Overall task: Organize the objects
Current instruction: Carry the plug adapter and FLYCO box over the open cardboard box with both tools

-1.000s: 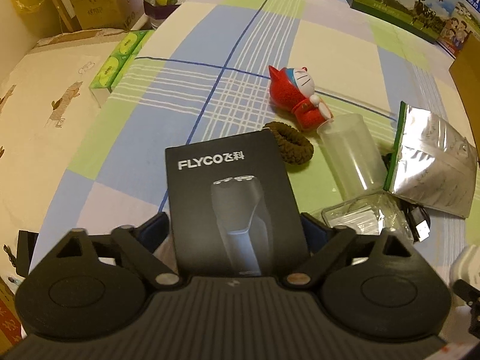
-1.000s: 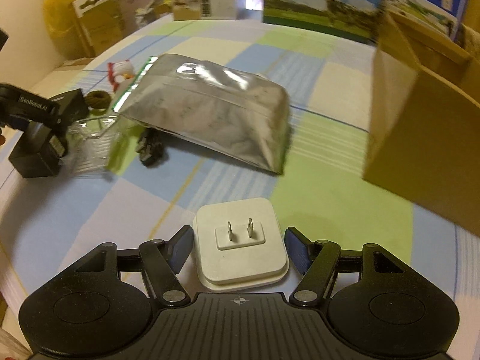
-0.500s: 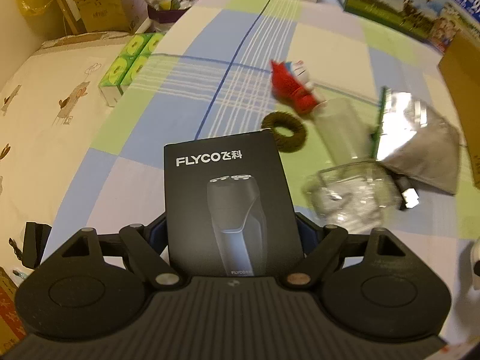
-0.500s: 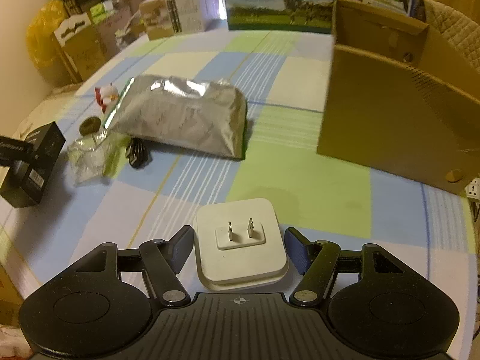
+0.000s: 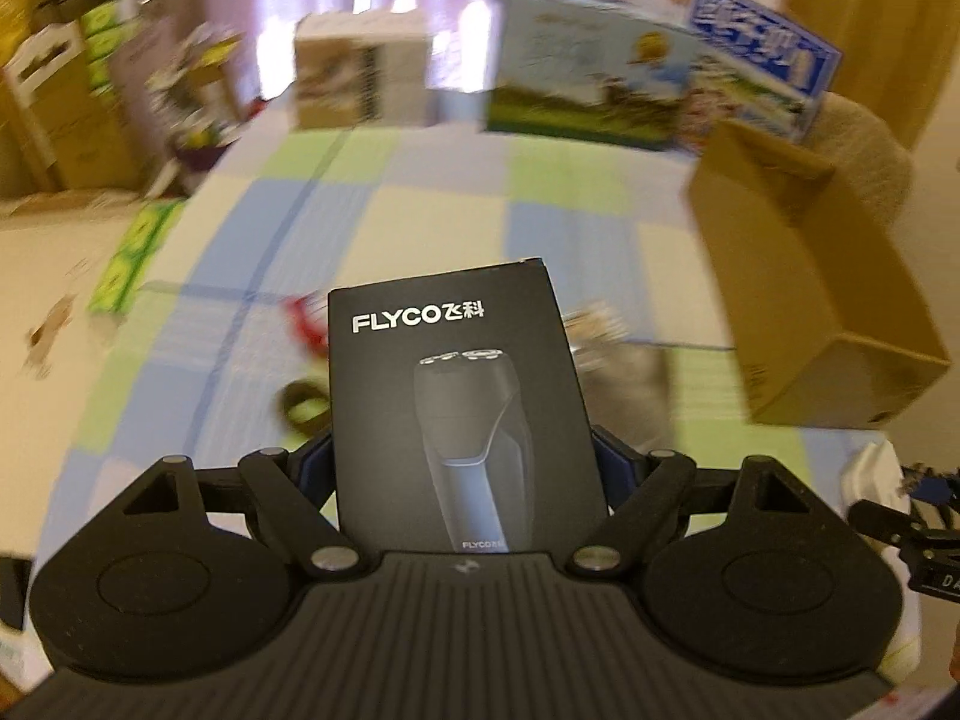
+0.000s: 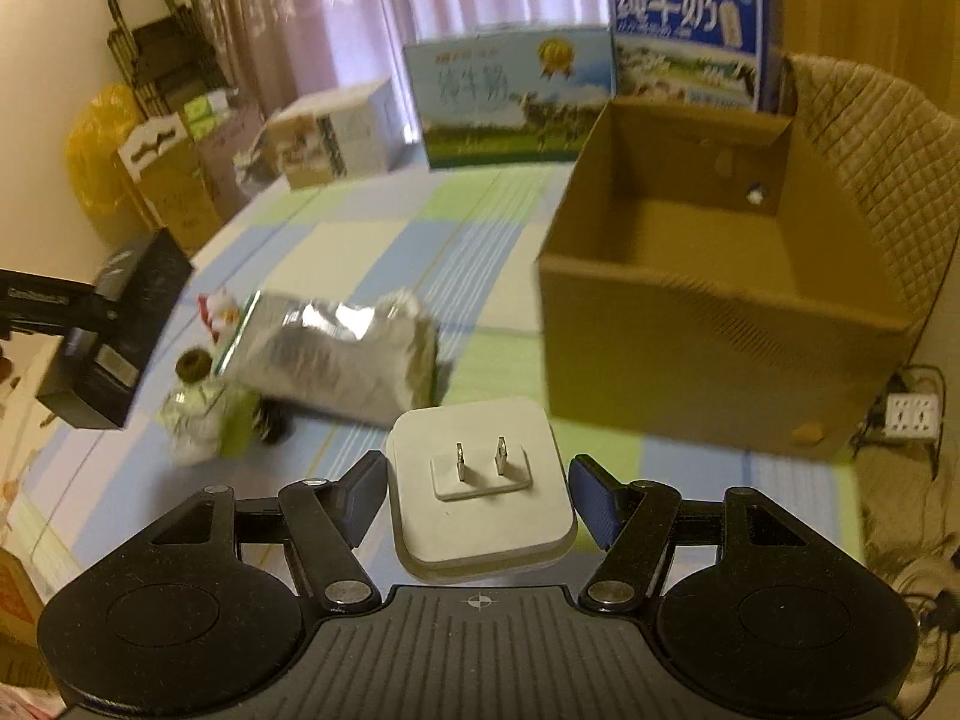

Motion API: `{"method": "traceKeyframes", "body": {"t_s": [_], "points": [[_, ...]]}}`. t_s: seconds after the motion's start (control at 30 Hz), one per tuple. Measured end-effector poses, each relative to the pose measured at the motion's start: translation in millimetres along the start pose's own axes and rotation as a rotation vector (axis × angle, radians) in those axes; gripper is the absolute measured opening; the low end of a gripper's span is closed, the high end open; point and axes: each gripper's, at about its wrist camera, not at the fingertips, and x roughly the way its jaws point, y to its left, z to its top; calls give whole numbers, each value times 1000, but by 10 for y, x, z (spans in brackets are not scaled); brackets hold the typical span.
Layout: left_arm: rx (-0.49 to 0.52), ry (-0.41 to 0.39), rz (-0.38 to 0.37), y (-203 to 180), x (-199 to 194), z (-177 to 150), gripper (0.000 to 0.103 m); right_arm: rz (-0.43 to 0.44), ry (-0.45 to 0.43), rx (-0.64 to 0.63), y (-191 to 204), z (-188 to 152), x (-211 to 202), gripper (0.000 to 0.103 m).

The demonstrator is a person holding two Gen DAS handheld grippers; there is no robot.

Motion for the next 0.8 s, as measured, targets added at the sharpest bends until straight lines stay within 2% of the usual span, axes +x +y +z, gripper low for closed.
{"method": "traceKeyframes", "body": {"t_s": [0.2, 0.47, 0.63, 0.8], "points": [[82, -33, -91, -719, 111, 295, 81, -21, -53, 16, -359, 262, -232, 63], [180, -66, -187, -1621, 287, 669, 81, -42, -110, 17, -893, 663, -269, 63], [222, -64, -213, -2107, 498, 875, 81, -66, -105, -3, -1197, 880, -117, 63], [260, -33, -200, -2451, 810, 1027, 81, -80, -70, -36, -1483, 1024, 116, 64]]}}
